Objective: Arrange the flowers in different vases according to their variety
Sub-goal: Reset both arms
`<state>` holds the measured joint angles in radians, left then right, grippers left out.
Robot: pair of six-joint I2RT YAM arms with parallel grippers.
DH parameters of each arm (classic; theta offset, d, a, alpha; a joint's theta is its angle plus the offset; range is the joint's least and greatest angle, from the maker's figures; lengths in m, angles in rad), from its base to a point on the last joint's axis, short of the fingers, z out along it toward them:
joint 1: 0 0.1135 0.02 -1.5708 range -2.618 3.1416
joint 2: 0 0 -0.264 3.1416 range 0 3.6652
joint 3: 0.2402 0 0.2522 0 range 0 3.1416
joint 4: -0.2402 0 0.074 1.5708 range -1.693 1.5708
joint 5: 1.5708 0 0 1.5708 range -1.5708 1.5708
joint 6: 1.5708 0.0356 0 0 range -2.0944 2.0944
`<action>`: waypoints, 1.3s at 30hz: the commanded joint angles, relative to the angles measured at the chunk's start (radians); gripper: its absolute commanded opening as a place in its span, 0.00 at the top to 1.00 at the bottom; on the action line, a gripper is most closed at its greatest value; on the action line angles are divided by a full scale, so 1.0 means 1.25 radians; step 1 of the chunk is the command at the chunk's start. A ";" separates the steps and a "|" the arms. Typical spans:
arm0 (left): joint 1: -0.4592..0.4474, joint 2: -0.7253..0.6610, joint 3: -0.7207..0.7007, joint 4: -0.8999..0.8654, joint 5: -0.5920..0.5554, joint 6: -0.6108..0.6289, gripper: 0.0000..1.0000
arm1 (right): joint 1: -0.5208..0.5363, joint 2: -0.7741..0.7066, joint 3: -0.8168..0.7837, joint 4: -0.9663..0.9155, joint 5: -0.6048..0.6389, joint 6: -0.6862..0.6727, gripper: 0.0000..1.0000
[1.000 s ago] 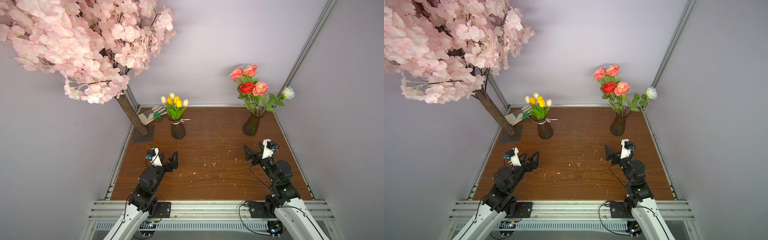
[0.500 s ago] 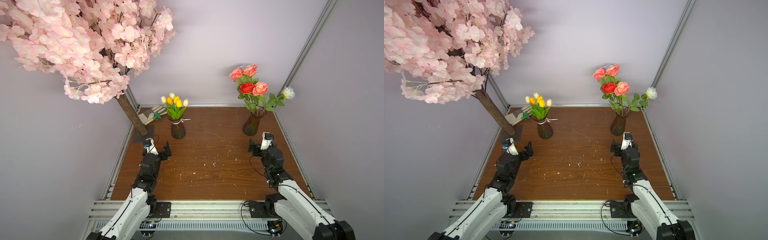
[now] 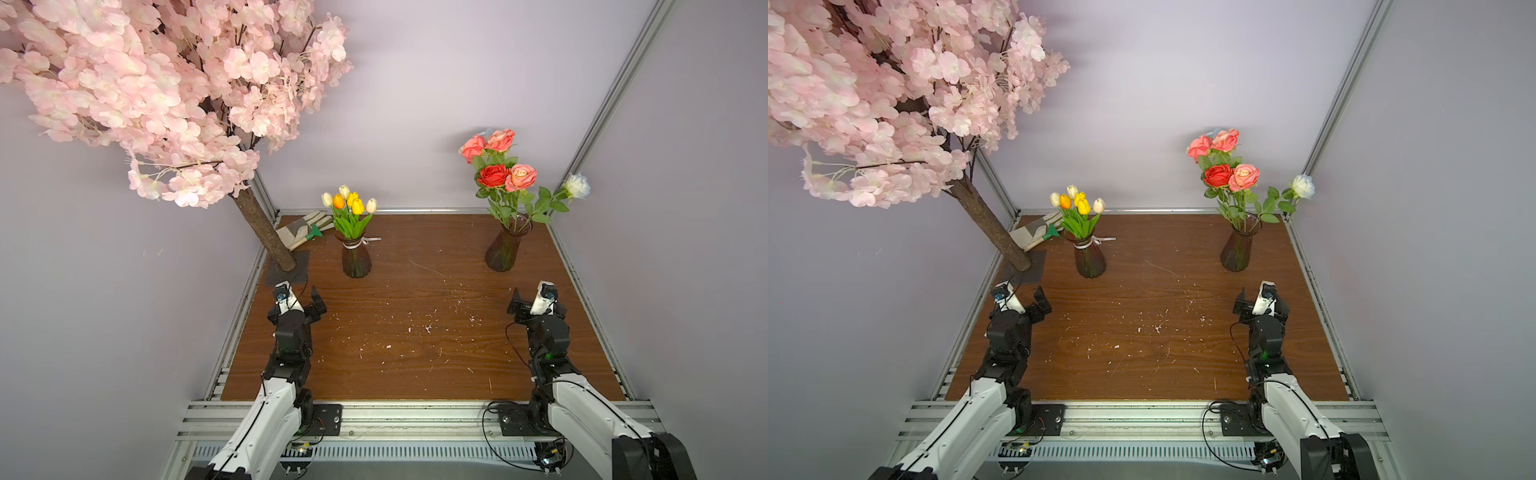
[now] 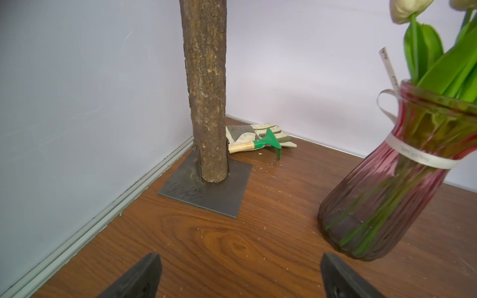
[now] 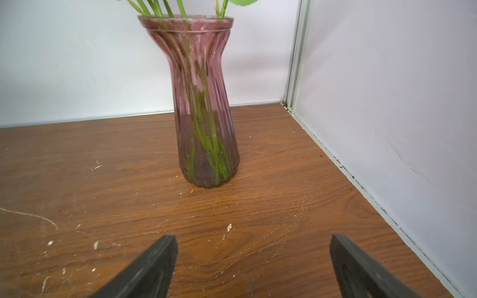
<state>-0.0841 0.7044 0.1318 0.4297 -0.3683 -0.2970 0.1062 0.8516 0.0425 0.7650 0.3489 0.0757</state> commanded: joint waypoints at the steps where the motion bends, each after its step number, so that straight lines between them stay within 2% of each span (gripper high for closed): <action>1: 0.016 0.062 -0.008 0.063 -0.014 0.030 0.00 | -0.007 0.042 -0.017 0.127 0.043 0.022 0.01; 4: 0.038 0.169 -0.005 0.140 0.010 0.023 0.00 | -0.006 0.105 -0.019 0.186 0.045 0.023 0.00; 6: 0.067 0.236 -0.025 0.239 0.094 0.039 0.00 | -0.007 0.114 -0.011 0.183 0.053 0.026 0.00; 10: 0.067 0.295 -0.014 0.322 0.111 0.074 0.00 | -0.008 0.162 -0.006 0.239 0.074 0.015 0.00; 15: 0.067 0.391 0.012 0.424 0.118 0.111 0.00 | -0.010 0.269 -0.007 0.395 0.099 0.009 0.00; 18: 0.067 0.426 0.016 0.476 0.133 0.133 0.00 | -0.012 0.350 -0.020 0.518 0.065 0.003 0.00; 22: 0.067 0.481 -0.014 0.641 0.159 0.163 0.00 | -0.013 0.469 -0.036 0.705 0.048 -0.020 0.00; 24: 0.067 0.522 -0.033 0.726 0.189 0.184 0.00 | -0.010 0.471 -0.032 0.700 0.029 -0.028 0.01; 26: 0.067 0.576 -0.056 0.825 0.209 0.197 0.00 | -0.010 0.462 -0.004 0.622 -0.011 -0.043 0.01; 28: 0.057 0.626 -0.052 0.860 0.248 0.224 0.00 | -0.010 0.465 0.028 0.562 -0.041 -0.058 0.01; 30: 0.048 0.691 -0.043 0.924 0.261 0.245 0.00 | -0.009 0.500 0.036 0.575 -0.072 -0.067 0.00; 32: 0.048 0.663 -0.016 0.823 0.249 0.240 0.00 | -0.008 0.564 0.051 0.642 -0.115 -0.091 0.01; 33: 0.048 0.655 0.003 0.773 0.246 0.238 0.00 | -0.004 0.566 0.059 0.619 -0.110 -0.093 0.01; 34: 0.048 0.665 0.030 0.742 0.249 0.242 0.00 | -0.004 0.545 0.081 0.534 -0.089 -0.083 0.00; 36: 0.055 0.683 0.051 0.734 0.245 0.233 0.00 | -0.005 0.536 0.136 0.425 -0.073 -0.072 0.01; 39: 0.061 0.682 0.057 0.717 0.248 0.225 0.00 | -0.021 0.555 0.135 0.457 -0.090 -0.057 0.01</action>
<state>-0.0177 1.5520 0.1951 1.3628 -0.0719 -0.0208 0.0914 1.5452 0.1936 1.3533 0.2543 -0.0010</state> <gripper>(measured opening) 0.999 0.995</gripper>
